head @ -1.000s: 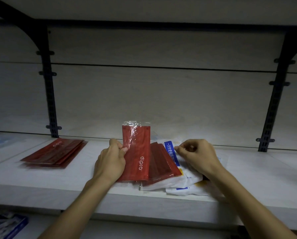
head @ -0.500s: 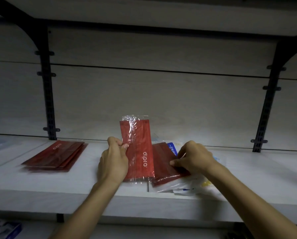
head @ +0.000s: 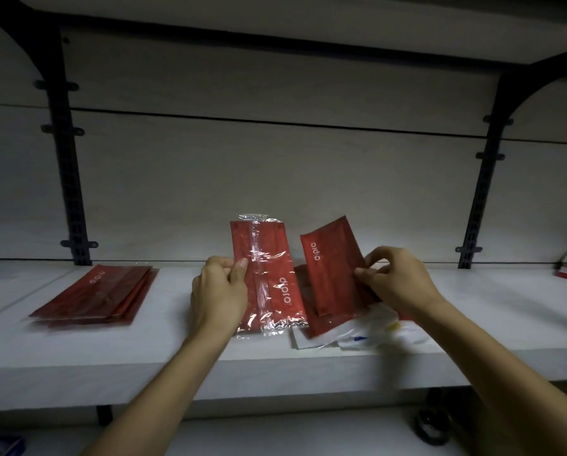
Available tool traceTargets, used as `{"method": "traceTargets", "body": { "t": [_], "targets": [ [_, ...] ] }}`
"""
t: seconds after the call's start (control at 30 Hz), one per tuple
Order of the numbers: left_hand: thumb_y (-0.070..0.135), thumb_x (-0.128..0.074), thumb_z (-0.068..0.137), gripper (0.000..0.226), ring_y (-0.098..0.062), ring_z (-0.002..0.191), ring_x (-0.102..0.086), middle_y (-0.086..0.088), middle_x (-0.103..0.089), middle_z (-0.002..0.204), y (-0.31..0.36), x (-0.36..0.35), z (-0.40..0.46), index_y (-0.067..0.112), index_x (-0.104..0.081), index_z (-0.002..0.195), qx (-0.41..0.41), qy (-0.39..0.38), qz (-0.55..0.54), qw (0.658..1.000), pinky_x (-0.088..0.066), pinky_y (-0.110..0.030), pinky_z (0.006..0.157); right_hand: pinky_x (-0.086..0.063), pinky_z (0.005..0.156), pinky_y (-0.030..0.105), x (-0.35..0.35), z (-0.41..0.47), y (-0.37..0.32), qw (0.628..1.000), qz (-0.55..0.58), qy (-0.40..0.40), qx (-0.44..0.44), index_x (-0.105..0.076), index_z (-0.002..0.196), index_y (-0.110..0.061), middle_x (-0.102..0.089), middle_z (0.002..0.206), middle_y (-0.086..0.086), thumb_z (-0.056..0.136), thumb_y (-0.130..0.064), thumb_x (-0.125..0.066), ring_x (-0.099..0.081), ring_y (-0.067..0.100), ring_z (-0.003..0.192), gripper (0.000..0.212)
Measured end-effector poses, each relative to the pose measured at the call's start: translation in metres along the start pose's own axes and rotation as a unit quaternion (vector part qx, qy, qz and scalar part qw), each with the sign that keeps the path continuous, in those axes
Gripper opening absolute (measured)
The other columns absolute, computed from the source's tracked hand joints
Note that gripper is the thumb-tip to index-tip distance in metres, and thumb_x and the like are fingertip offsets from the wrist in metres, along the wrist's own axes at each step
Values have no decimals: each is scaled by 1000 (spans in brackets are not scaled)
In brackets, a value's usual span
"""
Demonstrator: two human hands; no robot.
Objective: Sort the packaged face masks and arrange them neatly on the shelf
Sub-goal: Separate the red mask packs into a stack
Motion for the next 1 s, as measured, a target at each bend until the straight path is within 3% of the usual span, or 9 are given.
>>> {"method": "traceTargets", "body": {
  "t": [0.13, 0.27, 0.37, 0.5, 0.6, 0.7, 0.8, 0.9, 1.0],
  "targets": [
    [37, -59, 92, 23, -24, 82, -65, 4, -68, 76, -3, 23, 4, 15, -61, 86, 29, 11, -51, 998, -51, -35, 75, -57, 77, 42, 14, -11, -16, 998, 40, 31, 27, -64, 89, -22, -72, 76, 2, 86, -30, -71, -70, 22, 74, 11],
    [32, -60, 92, 21, -26, 77, -64, 1, -63, 73, -1, 52, -2, 18, -54, 77, 50, 21, -68, 996, -48, -35, 72, -50, 58, 25, 21, -23, -38, 993, 109, 27, 44, -62, 84, -20, -71, 74, 4, 88, -25, -69, -68, 16, 66, 10],
    [29, -59, 93, 21, -19, 72, -59, 4, -58, 72, 3, 79, -14, 16, -52, 78, 57, 35, -63, 996, -43, -29, 64, -57, 70, 33, 21, -31, -54, 986, 157, 15, 53, -64, 82, -19, -73, 75, 8, 87, -23, -70, -71, 21, 70, 9],
    [27, -57, 94, 19, -11, 68, -52, 7, -54, 73, 4, 120, -39, 15, -51, 80, 47, 68, -72, 994, -41, -26, 63, -56, 52, 27, 1, -51, -71, 975, 214, -18, 51, -64, 83, -16, -72, 79, 12, 87, -21, -71, -69, 21, 63, 10],
    [28, -57, 94, 17, -13, 76, -55, 7, -56, 80, -6, 153, -53, 19, -51, 81, 58, 103, -67, 991, -42, -28, 69, -60, 65, 47, -25, -69, -86, 972, 219, -55, 58, -62, 81, -18, -73, 78, 13, 86, -22, -72, -71, 28, 68, 12],
    [33, -57, 93, 19, -24, 89, -63, -6, -66, 92, -20, 180, -56, 24, -50, 78, 80, 123, -69, 987, -48, -33, 80, -58, 63, 38, -40, -83, -104, 973, 203, -63, 88, -60, 75, -19, -72, 76, 13, 85, -22, -72, -70, 27, 67, 16],
    [34, -53, 96, 15, -23, 92, -63, -6, -66, 98, -30, 197, -52, 21, -53, 88, 89, 115, -59, 988, -43, -30, 76, -51, 52, 28, -52, -89, -117, 971, 207, -80, 90, -60, 73, -21, -71, 70, 9, 87, -22, -71, -67, 21, 59, 18],
    [32, -52, 97, 18, -22, 87, -62, -7, -67, 95, -38, 212, -42, 15, -55, 97, 87, 106, -63, 989, -42, -29, 68, -59, 76, 44, -64, -92, -128, 967, 224, -86, 85, -63, 74, -21, -73, 71, 11, 85, -22, -73, -72, 26, 69, 15],
    [30, -52, 97, 15, -22, 89, -64, -5, -67, 95, -52, 225, -25, 16, -56, 102, 95, 94, -64, 989, -43, -29, 71, -58, 79, 45, -75, -95, -142, 968, 219, -81, 88, -64, 78, -19, -73, 72, 9, 86, -22, -72, -72, 26, 70, 12]
  ]
}}
Point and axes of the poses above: each hand's wrist, its own z-axis towards the middle knuckle, its own x-axis out of the back of the hand, y = z × x, the point moved 8 cm from there along z, towards the middle knuckle
